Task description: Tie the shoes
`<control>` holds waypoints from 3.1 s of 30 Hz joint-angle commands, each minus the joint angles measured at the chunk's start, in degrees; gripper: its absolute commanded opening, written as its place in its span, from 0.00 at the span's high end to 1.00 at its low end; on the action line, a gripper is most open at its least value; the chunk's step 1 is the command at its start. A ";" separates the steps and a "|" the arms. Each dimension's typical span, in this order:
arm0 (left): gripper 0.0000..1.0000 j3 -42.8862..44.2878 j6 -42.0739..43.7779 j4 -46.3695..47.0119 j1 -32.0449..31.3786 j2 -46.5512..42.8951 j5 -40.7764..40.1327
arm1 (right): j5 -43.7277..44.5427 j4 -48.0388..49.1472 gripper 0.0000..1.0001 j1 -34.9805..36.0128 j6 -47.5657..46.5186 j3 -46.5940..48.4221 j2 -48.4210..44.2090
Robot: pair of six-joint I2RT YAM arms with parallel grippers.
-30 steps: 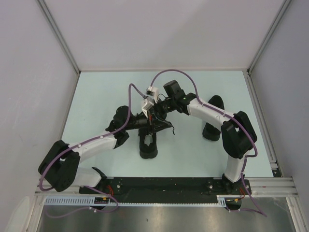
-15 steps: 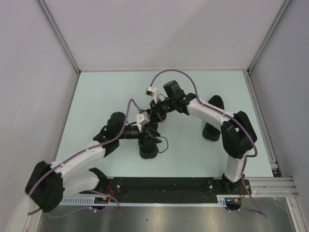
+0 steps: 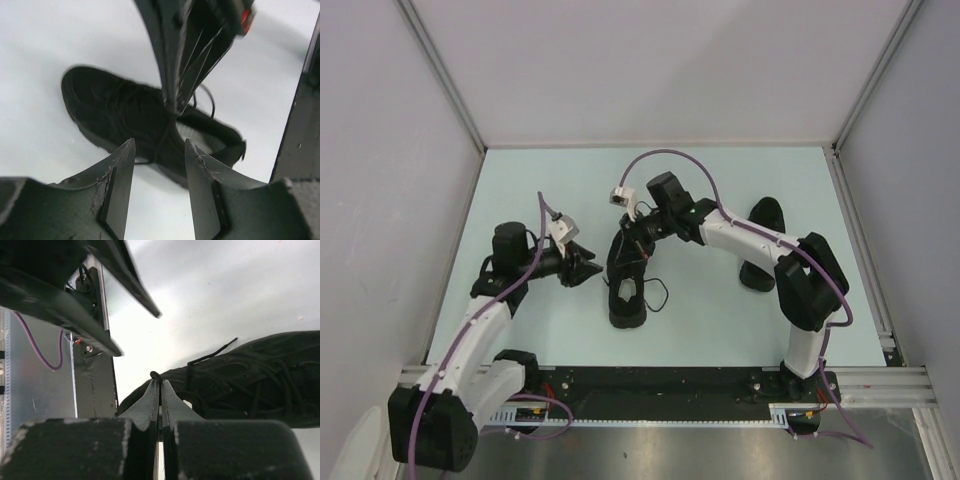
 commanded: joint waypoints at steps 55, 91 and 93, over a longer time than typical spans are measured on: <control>1.00 1.74 6.31 13.64 -2.82 13.92 8.85 | -2.90 1.24 0.69 0.06 -1.57 0.97 -0.88; 1.00 1.92 3.77 12.23 -2.38 12.87 8.24 | 4.92 -2.72 0.86 -0.91 -5.80 -16.08 -8.70; 1.00 2.45 2.54 12.32 -2.21 12.25 8.85 | 5.01 -2.63 1.00 -1.61 -5.36 -16.25 -9.40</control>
